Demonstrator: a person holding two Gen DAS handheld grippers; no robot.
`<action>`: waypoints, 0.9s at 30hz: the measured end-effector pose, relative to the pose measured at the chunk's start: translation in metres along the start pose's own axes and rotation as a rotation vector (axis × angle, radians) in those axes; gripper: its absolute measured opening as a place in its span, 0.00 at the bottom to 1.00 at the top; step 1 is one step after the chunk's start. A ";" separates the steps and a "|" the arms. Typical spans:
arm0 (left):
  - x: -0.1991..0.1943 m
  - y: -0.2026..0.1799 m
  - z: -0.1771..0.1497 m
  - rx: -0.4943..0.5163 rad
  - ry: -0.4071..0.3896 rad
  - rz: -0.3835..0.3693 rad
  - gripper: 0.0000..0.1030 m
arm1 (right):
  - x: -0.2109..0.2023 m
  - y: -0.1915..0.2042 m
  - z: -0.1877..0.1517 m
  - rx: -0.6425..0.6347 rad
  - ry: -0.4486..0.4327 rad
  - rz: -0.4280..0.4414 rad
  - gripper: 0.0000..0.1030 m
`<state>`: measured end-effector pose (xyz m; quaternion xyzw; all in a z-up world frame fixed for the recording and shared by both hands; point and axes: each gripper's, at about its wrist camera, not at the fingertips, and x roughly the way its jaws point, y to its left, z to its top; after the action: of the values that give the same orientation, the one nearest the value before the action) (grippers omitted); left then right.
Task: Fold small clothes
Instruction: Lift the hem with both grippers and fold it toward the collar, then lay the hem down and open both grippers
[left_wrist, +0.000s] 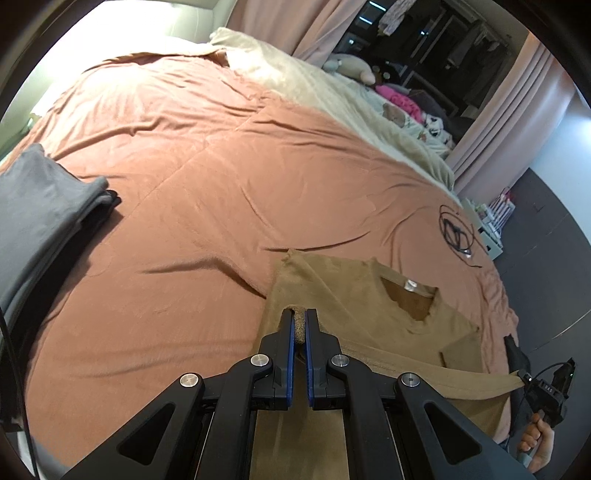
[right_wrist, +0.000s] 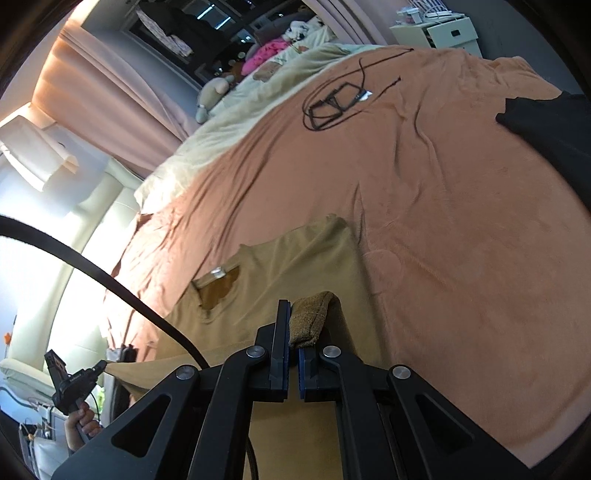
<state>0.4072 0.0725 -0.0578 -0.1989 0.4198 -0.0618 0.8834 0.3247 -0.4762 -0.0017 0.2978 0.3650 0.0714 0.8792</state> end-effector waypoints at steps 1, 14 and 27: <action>0.006 0.000 0.002 0.001 0.005 0.006 0.04 | 0.006 0.000 0.002 0.003 0.006 -0.005 0.00; 0.083 0.020 0.016 -0.033 0.086 0.070 0.05 | 0.054 -0.002 0.011 0.004 0.059 -0.056 0.00; 0.103 0.007 0.011 0.070 0.168 0.096 0.57 | 0.033 0.016 0.015 -0.030 0.058 -0.162 0.59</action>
<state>0.4810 0.0540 -0.1279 -0.1419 0.4991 -0.0503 0.8534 0.3597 -0.4593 -0.0041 0.2518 0.4121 0.0140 0.8756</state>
